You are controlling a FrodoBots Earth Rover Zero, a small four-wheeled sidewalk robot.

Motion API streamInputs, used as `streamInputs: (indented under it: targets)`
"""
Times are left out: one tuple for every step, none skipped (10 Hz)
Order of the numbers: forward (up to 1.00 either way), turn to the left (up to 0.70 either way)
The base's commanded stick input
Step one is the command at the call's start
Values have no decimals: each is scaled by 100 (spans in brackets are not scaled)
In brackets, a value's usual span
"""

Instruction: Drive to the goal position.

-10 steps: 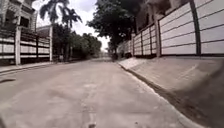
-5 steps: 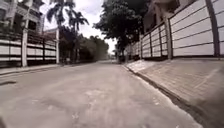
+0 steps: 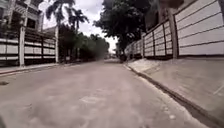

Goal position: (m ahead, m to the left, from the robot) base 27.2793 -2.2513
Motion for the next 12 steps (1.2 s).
streamInputs:
  targets:
    - [70, 2]
    - [70, 2]
    - [70, 3]
    - [70, 3]
    - [70, 3]
    - [70, 3]
    - [70, 4]
    - [70, 9]
    - [70, 12]
    - [70, 8]
    - [70, 6]
    - [70, 5]
